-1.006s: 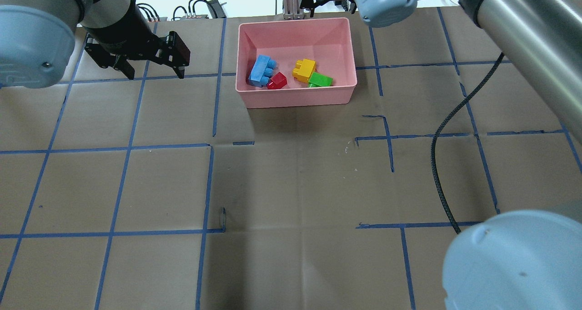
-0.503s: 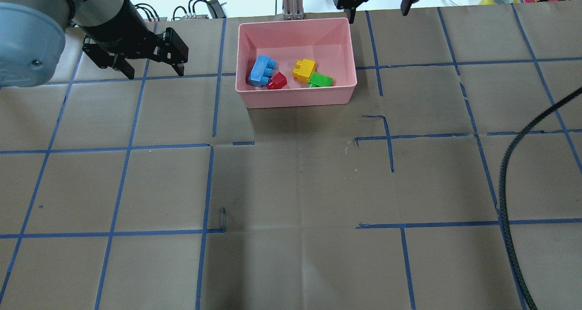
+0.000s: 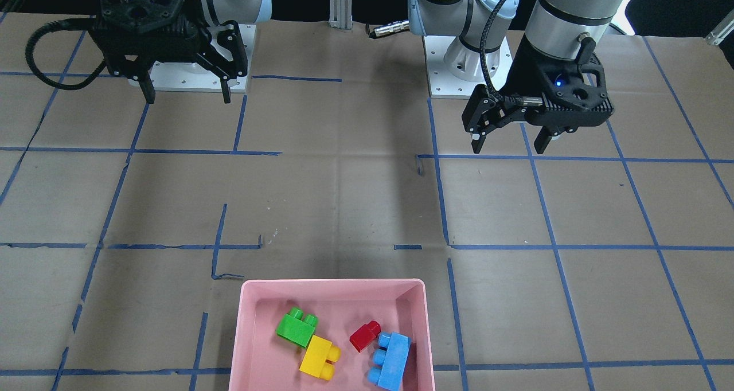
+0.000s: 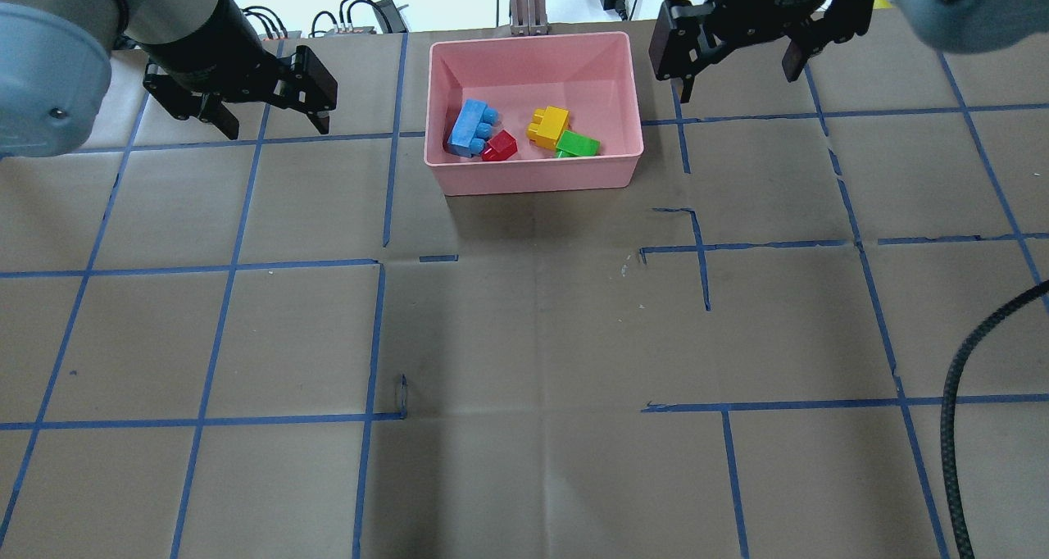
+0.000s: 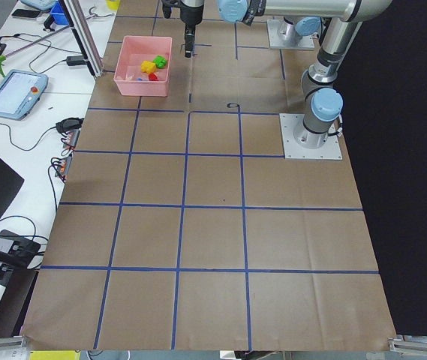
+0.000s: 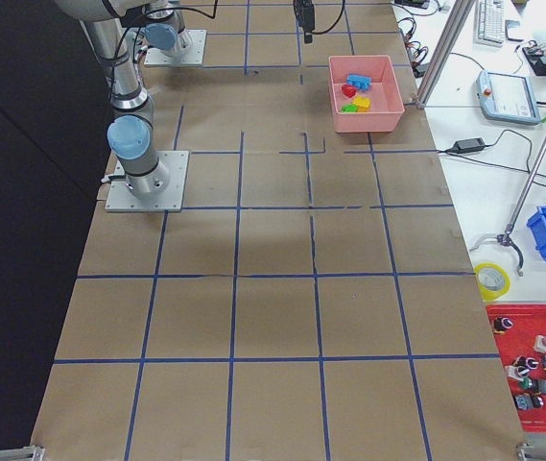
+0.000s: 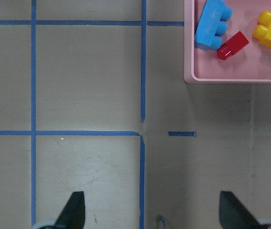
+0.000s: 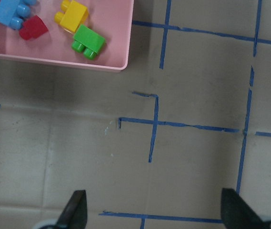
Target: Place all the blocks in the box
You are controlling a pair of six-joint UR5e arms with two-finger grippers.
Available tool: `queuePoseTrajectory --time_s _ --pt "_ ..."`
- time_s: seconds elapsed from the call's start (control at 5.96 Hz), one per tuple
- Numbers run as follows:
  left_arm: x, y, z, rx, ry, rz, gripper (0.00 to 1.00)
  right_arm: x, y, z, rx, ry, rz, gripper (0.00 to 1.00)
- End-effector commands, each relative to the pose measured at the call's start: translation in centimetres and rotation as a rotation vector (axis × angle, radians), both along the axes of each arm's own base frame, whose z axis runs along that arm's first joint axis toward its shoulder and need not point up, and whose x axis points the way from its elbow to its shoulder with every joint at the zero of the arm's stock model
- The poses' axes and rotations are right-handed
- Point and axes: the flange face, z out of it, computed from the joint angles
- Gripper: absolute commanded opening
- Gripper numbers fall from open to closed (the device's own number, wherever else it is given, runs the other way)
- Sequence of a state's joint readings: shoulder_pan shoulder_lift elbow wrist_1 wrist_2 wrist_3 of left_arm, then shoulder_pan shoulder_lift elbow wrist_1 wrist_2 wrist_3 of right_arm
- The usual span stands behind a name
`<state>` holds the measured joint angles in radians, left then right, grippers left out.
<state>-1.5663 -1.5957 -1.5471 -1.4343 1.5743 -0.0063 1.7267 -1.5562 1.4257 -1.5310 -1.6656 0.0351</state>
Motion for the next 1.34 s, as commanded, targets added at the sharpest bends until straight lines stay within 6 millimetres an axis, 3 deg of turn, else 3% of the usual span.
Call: queuePoseTrajectory --time_s 0.0,0.34,0.67,1.01,1.17 --pt "0.0 -0.1 -0.2 0.005 0.001 -0.003 1.0 -0.7 3.0 -2.5 0.036 0.006 -0.03 1.0" --pt "-0.2 -0.4 -1.0 0.02 0.008 -0.004 1.0 -1.3 5.6 -1.5 0.011 -0.001 -0.105 1.0" --pt "-0.1 -0.3 -0.7 0.016 0.006 -0.004 1.0 -5.7 6.6 -2.9 0.041 0.028 -0.197 0.99" --pt "-0.1 -0.2 -0.7 0.014 0.005 -0.004 1.0 -7.3 10.7 -4.8 0.024 0.006 -0.24 0.99" --pt "-0.1 -0.2 -0.7 0.014 0.005 -0.004 1.0 -7.8 9.9 -4.0 -0.024 0.0 -0.236 0.99"
